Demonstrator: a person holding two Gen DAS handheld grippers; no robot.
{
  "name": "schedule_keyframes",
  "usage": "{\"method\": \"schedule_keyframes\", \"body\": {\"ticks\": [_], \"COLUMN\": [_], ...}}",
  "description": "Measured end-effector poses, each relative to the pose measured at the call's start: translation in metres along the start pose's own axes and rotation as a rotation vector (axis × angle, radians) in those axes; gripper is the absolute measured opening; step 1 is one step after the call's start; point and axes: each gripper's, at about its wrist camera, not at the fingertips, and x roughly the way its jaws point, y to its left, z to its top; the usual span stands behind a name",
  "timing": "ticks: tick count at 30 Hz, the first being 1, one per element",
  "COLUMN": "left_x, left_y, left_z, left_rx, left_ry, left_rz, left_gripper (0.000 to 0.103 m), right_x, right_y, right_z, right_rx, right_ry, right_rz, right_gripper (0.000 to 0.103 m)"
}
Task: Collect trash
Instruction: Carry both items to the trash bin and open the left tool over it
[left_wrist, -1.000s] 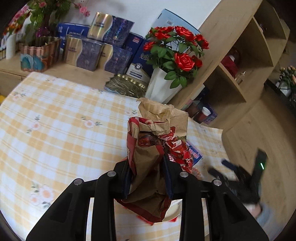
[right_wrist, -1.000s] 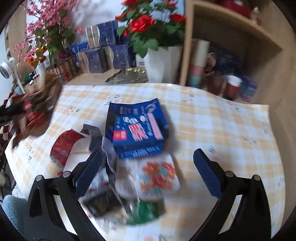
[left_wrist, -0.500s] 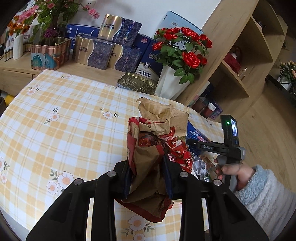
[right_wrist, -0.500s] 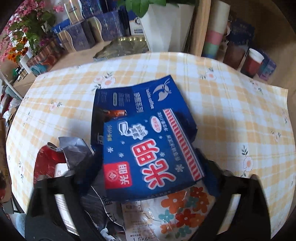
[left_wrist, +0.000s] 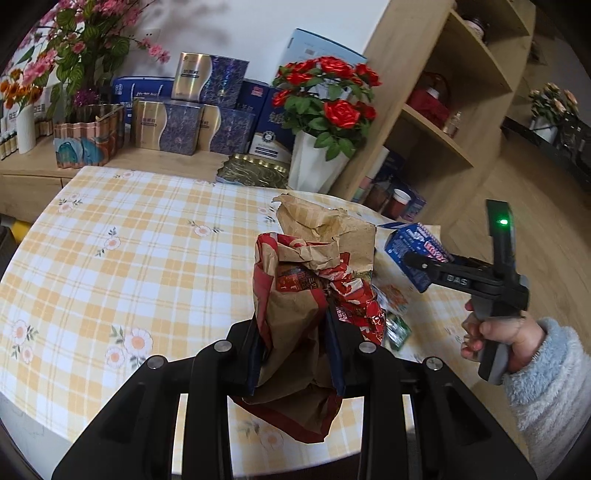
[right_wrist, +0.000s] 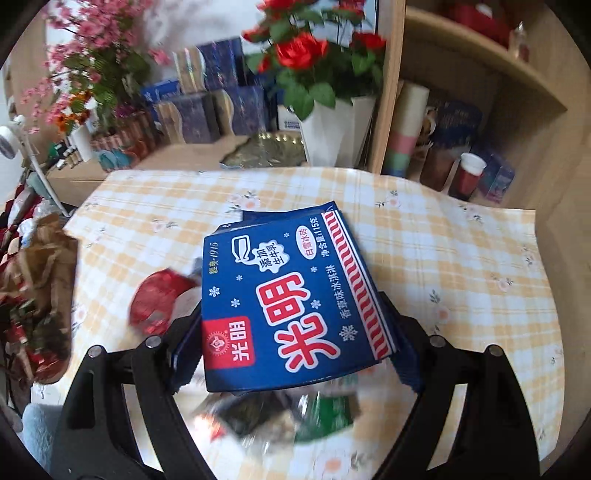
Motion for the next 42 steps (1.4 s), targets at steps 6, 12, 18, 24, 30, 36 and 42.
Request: {"method": "schedule_keyframes", "body": {"ticks": [6, 12, 18, 24, 30, 36, 42], "left_x": [-0.031, -0.062, -0.083, -0.090, -0.077, -0.050, -0.016], "left_y": [-0.016, -0.034, -0.044, -0.042, -0.039, -0.033, -0.030], "left_z": [-0.034, -0.072, -0.112, -0.153, -0.186, -0.211, -0.231], "left_rx": [0.044, 0.101, 0.131, 0.141, 0.186, 0.213, 0.237], "left_ry": [0.015, 0.005, 0.008, 0.038, 0.110, 0.205, 0.331], "left_rz": [-0.016, -0.030, -0.037, -0.035, -0.019, -0.014, -0.019], "left_gripper": [0.029, 0.029, 0.029, 0.029, 0.029, 0.029, 0.030], "right_x": [-0.067, -0.118, -0.145, -0.144, -0.143, -0.136, -0.125], "right_y": [0.012, 0.021, 0.032, 0.044, 0.049, 0.041, 0.022], "right_z": [-0.049, -0.103, -0.162, -0.217, -0.253, -0.269, -0.276], "right_rx": [0.019, 0.051, 0.089, 0.123, 0.139, 0.171, 0.238], "right_ry": [-0.051, -0.084, -0.072, -0.008, 0.033, 0.062, 0.081], "right_rz": [0.016, 0.037, 0.060, 0.067, 0.069, 0.062, 0.077], "right_gripper": [0.083, 0.083, 0.083, 0.083, 0.083, 0.083, 0.083]}}
